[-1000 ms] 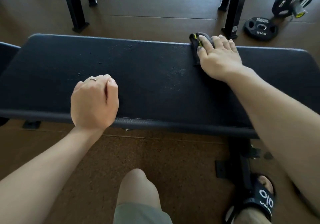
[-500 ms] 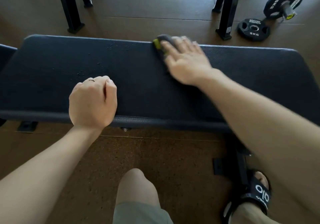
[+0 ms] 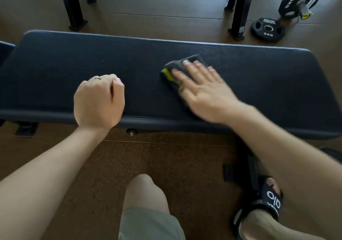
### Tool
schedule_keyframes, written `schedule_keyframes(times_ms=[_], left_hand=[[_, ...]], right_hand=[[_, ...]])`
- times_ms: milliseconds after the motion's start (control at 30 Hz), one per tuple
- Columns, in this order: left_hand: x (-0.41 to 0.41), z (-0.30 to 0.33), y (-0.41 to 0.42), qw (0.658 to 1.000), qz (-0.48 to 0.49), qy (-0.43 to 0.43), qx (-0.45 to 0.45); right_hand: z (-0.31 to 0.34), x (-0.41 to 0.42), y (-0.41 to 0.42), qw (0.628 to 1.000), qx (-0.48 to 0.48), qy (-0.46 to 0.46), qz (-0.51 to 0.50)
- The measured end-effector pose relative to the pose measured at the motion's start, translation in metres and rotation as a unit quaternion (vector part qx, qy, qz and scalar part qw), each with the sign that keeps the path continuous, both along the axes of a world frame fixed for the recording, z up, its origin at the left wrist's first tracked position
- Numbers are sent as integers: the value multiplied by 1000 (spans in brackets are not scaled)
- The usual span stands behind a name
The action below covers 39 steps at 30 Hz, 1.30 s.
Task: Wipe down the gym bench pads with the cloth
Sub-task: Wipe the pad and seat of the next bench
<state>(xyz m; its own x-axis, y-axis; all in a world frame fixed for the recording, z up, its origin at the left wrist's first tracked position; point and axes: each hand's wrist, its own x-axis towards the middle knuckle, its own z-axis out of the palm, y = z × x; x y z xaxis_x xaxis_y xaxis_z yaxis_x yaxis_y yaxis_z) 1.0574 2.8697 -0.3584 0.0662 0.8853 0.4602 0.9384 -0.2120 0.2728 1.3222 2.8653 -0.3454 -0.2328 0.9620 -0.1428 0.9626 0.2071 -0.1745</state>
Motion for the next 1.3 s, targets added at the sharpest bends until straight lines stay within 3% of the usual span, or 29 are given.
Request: schedule_keyframes(times_ms=[100,167,300,400,533,633,767,867,1000,1100,1167,1300], left_hand=[[-1,-1,0,1000,6,2,-1],[0,-1,0,1000,5,5,4],[-1,0,-1,1000,-1,12,7],[-1,0,-1,1000,1,8,-1],[-2,-1,-1,1000,4,5,-1],[0,-2,-1,1000,8,8,7],[0,-2,-1,1000,2,7,6],[-2,-2,-2,1000,-10,-1,2],[-3,-1,-2,1000,-11,-5,5],[-2,-3,-2,1000,-7,-1,6],[-2,-3,-2,1000,-14,0,3],[-2,-1,-4,1000,-20,-5,1]], right_hand=[[2,28,33,993,-33,-6,-111],[2,6,26,992,-33,-5,-124],[-1,-69,-50,998,14,48,27],[1,-52,-47,997,6,46,62],[0,25,19,996,-14,-17,-90],[2,25,30,985,-32,-13,-171],[-3,-47,-47,998,27,32,-56],[-3,-39,-76,999,19,38,13],[-3,35,-47,990,3,-14,-139],[-4,39,-48,974,-16,-29,-223],[-2,1,-54,980,-10,-22,-198],[-2,-84,-63,998,21,26,-49]])
